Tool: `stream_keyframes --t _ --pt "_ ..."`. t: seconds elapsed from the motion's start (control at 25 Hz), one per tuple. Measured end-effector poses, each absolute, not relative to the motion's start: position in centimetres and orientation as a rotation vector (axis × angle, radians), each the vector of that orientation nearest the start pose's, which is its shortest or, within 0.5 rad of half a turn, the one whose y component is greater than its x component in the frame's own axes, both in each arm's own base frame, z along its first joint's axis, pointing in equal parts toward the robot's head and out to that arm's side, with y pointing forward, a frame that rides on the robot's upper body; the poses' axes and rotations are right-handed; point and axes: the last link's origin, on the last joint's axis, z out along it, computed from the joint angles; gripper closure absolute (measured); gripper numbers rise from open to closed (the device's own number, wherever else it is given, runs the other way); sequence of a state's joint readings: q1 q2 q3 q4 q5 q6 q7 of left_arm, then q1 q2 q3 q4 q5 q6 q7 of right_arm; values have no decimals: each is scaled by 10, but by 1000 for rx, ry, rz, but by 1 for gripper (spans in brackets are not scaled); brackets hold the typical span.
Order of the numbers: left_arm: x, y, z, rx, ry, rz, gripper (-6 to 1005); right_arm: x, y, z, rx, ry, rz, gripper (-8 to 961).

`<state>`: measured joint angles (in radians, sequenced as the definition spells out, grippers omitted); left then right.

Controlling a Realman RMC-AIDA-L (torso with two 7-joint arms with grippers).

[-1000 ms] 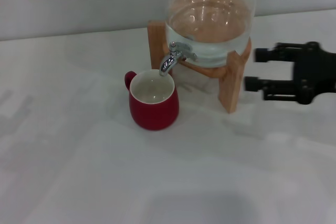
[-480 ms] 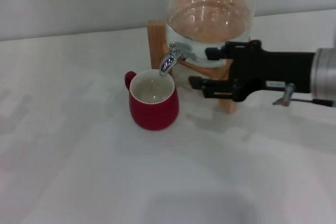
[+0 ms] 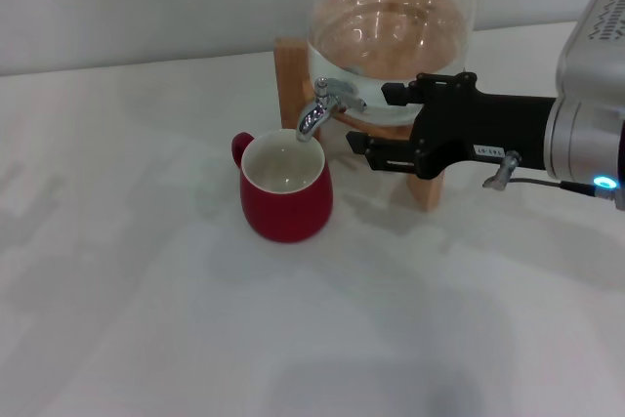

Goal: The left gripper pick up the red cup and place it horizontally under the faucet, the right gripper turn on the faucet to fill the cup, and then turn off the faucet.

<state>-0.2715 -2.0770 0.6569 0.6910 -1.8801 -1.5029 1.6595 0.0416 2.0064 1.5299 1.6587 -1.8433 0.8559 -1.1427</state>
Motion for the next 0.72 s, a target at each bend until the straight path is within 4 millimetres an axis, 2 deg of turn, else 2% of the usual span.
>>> stream_keyframes --t 0.32,0.72 --pt "-297 304 92 -1949 -770 -1317 241 174 311 23 -2422 440 448 231" --pt "-298 304 95 -1929 -767 -1326 241 172 311 16 -2445 436 447 232"
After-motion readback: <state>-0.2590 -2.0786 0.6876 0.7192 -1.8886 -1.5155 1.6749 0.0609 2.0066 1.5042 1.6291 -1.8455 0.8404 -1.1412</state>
